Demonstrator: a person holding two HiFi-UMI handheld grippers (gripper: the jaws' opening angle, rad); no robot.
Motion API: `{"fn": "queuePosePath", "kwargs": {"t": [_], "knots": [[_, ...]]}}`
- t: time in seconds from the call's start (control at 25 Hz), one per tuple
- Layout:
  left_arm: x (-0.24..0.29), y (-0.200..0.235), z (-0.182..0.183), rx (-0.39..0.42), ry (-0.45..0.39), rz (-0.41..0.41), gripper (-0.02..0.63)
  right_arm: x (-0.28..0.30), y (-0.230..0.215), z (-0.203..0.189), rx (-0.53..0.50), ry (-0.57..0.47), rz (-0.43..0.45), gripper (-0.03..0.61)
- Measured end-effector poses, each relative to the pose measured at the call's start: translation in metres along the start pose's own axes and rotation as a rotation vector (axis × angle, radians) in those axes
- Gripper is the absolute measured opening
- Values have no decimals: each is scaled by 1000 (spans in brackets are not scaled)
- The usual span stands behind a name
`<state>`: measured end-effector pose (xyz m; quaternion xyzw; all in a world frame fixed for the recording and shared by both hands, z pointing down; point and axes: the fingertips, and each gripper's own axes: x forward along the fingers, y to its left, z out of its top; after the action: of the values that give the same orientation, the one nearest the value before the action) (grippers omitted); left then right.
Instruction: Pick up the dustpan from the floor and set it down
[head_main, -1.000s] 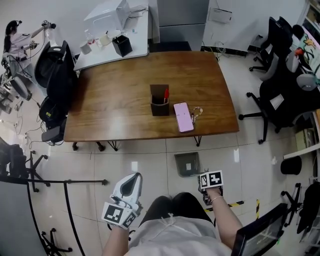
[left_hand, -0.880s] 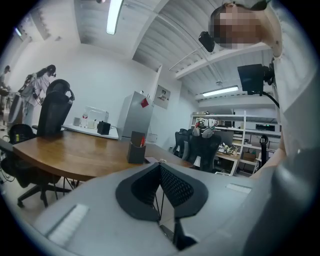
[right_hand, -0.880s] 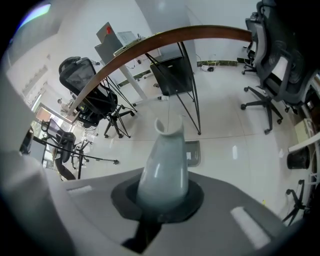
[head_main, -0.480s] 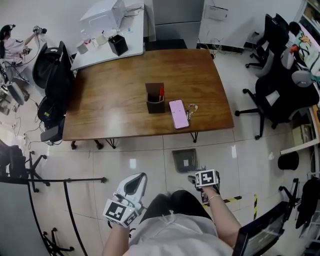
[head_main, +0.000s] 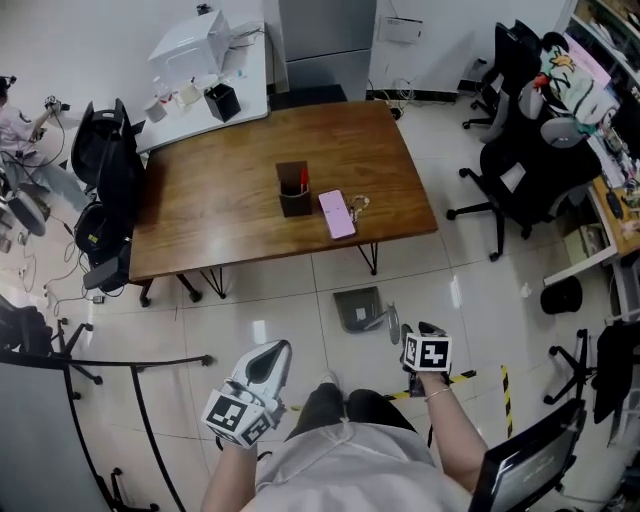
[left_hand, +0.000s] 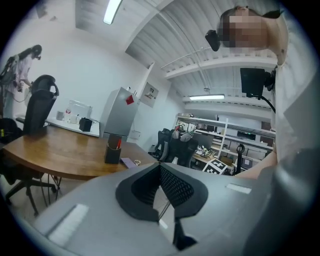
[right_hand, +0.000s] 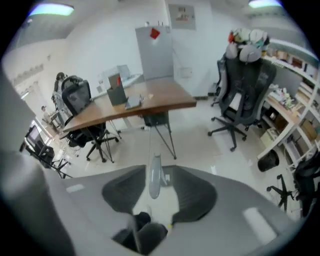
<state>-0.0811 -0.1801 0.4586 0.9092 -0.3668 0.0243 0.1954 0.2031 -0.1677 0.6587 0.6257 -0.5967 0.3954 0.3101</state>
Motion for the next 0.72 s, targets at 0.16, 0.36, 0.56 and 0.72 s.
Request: {"fn": "queuePosePath", "kwargs": {"t": [0.16,0.36,0.56,0.72], "knots": [[-21,-43,-5,26,-45,-1,14,-60,-6,10,-85,-190,20,0],[-58,-112,-28,72,-42,35,14,-145,36,-1,-102,-427,356,0],[-83,-191,-43,68,-74,28,14,-257,74,-29,-340,-685,605,0],[-102,-218,-14,118,-160,43,14,-286,103,-55,-517,-754,607,0]]}}
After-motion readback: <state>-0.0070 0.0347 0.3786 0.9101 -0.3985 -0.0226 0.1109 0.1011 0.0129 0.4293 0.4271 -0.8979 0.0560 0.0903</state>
